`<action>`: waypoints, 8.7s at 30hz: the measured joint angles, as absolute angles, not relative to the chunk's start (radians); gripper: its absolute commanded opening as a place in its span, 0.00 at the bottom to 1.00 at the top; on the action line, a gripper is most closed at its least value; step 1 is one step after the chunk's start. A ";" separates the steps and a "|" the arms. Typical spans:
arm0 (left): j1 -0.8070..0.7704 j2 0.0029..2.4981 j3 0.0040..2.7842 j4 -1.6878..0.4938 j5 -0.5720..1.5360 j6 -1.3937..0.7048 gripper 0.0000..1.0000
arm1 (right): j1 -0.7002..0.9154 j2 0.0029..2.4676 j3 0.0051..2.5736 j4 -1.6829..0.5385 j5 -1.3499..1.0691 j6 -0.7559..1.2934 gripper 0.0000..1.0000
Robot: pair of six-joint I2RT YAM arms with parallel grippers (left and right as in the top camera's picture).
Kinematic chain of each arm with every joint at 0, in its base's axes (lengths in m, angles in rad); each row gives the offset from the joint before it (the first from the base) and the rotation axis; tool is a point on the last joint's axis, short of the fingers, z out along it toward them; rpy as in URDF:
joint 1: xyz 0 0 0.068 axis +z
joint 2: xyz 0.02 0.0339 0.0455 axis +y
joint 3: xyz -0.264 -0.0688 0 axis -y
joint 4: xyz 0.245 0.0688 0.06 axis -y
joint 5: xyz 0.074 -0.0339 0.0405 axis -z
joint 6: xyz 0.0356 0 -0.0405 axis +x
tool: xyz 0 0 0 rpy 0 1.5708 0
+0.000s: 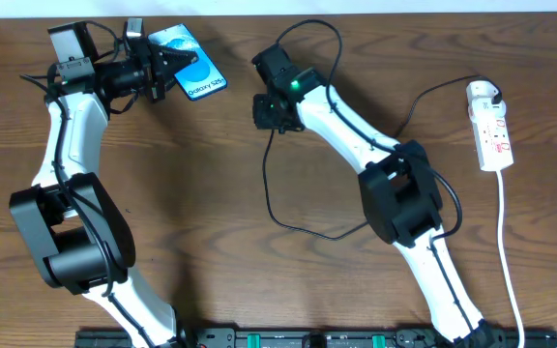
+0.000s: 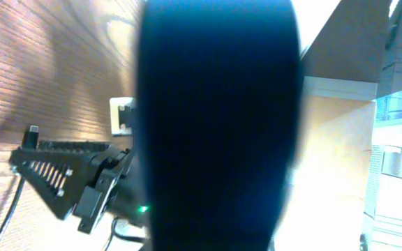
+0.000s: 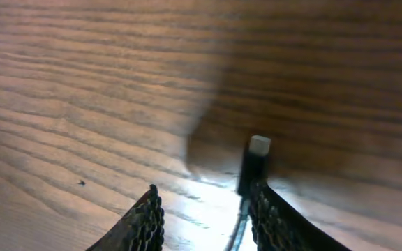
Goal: Plug charger to phone and switch on socket
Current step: 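Lower the right gripper and grasp the USB-C cable end on the table, then lift the USB-C plug with the right gripper toward the phone's bottom edge, then push the USB-C plug up into the phone's port with the right gripper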
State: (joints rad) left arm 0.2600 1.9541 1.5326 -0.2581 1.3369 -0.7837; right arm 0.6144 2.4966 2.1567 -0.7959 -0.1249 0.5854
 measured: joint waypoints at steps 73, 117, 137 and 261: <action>0.260 1.954 1.533 -0.280 1.337 -0.784 0.07 | 0.494 2.470 2.149 -1.193 -0.039 0.159 0.38; 0.258 1.954 1.531 -0.281 1.363 -0.777 0.07 | 0.329 2.300 2.145 -1.188 -0.810 -0.119 0.01; 0.164 1.954 1.530 -0.282 1.390 -0.698 0.07 | 0.230 2.263 2.144 -1.489 -1.028 -0.470 0.02; -0.056 1.954 1.527 -0.183 1.374 -0.767 0.07 | 0.435 1.654 1.322 -0.481 -0.810 0.368 0.01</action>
State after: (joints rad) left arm -0.0563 1.9541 1.5272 -0.1825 1.3735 -0.7666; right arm 0.4355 1.6539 1.3216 -0.4812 -0.8104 0.3683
